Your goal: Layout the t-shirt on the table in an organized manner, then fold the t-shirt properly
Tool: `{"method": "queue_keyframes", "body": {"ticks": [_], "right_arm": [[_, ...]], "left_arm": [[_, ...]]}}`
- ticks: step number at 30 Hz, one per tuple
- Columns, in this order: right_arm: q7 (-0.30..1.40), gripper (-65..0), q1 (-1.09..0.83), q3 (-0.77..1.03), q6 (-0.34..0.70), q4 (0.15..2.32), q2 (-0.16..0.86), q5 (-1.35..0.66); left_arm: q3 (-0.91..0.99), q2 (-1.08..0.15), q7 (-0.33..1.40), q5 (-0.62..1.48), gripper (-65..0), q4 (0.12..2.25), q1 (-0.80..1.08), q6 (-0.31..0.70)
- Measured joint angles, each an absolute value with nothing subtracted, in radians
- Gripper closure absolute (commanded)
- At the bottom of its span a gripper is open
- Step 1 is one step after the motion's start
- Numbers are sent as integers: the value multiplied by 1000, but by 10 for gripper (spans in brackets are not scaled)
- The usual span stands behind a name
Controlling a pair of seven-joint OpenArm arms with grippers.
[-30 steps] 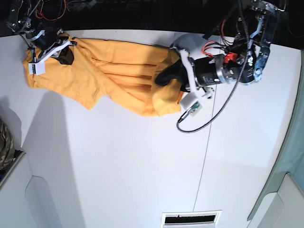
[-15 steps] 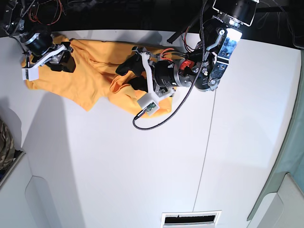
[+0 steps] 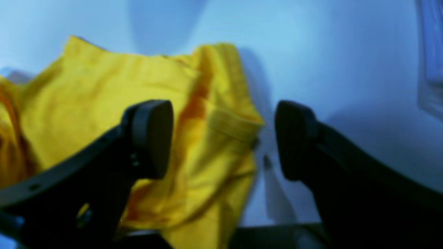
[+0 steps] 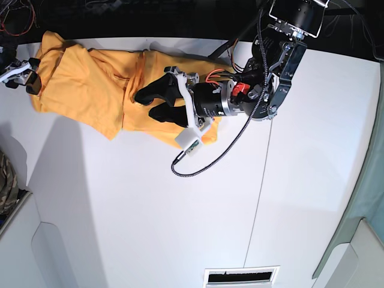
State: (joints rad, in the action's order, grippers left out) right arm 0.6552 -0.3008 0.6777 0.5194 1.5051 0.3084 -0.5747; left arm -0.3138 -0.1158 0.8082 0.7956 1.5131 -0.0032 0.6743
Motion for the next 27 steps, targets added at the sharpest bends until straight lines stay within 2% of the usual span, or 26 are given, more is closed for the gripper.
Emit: {"method": "queue_keyframes", "body": {"ticks": [6,12,13,14,17,18,23,27], "right_arm": [[732,-451,-263,657,560,1344,330,-706],[717,-438,-252,543,573,1328,331,-742],[710,-406,-252,534,574,1329,331,-744],[711,-342,-252,530,577,1330,332,-744],[731,-50,-241,530,569,1328,329,-734],[732,0,-237,533,569,1328,329,-735],[736,0,-196,537,569,1332,330,-733],[757,0,-192,556,567,1435,325,-725]], "left_arm": [[-152,-125,831,796,-391,1513,-3,675],[-18,-186,833,798,-391,1514,23,675],[2,-197,834,797,-391,1514,36,676],[23,-209,834,795,-391,1514,52,678],[86,-234,838,747,-391,1514,98,678],[105,-243,838,736,-391,1514,111,678],[151,-292,825,736,-391,1514,175,679],[138,-285,827,737,-391,1514,223,680]]}}
